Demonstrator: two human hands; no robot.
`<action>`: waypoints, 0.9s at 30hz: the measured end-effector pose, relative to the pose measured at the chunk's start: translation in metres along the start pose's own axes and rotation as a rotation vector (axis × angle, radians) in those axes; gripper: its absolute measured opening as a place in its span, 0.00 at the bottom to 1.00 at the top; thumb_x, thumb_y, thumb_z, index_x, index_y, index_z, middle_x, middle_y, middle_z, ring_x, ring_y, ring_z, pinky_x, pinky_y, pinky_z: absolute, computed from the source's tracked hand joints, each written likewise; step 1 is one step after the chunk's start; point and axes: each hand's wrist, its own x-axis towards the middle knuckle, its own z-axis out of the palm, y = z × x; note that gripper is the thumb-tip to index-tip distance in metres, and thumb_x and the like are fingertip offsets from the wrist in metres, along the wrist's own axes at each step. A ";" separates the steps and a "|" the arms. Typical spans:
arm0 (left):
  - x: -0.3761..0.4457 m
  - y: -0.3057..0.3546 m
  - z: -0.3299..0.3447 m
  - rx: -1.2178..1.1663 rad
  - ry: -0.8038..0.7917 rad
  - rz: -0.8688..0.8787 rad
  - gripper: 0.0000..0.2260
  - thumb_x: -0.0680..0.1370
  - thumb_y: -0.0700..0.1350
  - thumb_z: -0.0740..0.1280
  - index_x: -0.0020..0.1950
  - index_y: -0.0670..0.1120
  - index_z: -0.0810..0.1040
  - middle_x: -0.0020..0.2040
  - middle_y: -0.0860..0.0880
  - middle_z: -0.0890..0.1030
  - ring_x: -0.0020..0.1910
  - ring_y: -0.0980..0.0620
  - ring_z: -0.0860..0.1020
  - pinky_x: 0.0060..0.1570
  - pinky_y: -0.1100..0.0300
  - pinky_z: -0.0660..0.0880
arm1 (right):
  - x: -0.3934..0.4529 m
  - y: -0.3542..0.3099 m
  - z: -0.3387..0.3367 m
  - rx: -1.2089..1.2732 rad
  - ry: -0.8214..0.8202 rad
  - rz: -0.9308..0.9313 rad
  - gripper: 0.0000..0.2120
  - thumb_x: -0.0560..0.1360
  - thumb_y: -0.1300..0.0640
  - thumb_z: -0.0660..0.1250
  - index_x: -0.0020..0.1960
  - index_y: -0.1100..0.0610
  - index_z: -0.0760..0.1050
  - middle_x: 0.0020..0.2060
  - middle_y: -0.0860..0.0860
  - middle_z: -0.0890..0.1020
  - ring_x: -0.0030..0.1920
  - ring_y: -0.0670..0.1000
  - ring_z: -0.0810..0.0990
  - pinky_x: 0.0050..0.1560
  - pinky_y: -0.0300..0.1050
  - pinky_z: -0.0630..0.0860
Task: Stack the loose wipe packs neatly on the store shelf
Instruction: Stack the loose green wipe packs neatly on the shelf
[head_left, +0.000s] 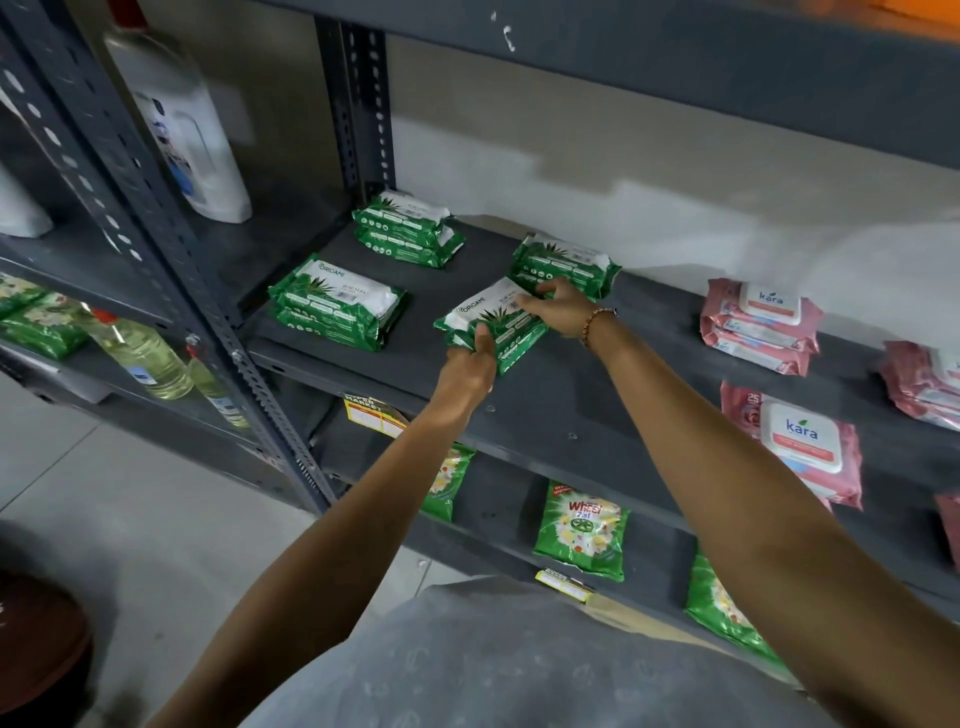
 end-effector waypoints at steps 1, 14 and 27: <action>0.000 0.003 -0.002 0.005 -0.006 0.005 0.35 0.78 0.65 0.47 0.72 0.37 0.60 0.56 0.38 0.79 0.55 0.43 0.79 0.60 0.48 0.73 | -0.001 0.001 -0.001 0.005 -0.020 0.018 0.29 0.76 0.45 0.64 0.69 0.60 0.63 0.65 0.57 0.73 0.62 0.54 0.74 0.59 0.49 0.74; 0.022 0.021 -0.049 0.094 -0.087 0.053 0.26 0.76 0.57 0.62 0.68 0.42 0.70 0.48 0.50 0.74 0.41 0.52 0.76 0.51 0.54 0.79 | -0.037 0.050 0.013 0.330 -0.032 0.274 0.37 0.66 0.34 0.69 0.63 0.61 0.71 0.52 0.50 0.73 0.50 0.51 0.77 0.56 0.50 0.79; 0.021 0.013 -0.051 0.204 -0.152 0.141 0.35 0.72 0.64 0.66 0.71 0.42 0.69 0.72 0.47 0.69 0.61 0.48 0.73 0.50 0.56 0.79 | -0.057 0.072 0.028 0.674 0.051 0.327 0.41 0.61 0.40 0.77 0.64 0.66 0.71 0.45 0.54 0.79 0.40 0.51 0.78 0.42 0.46 0.81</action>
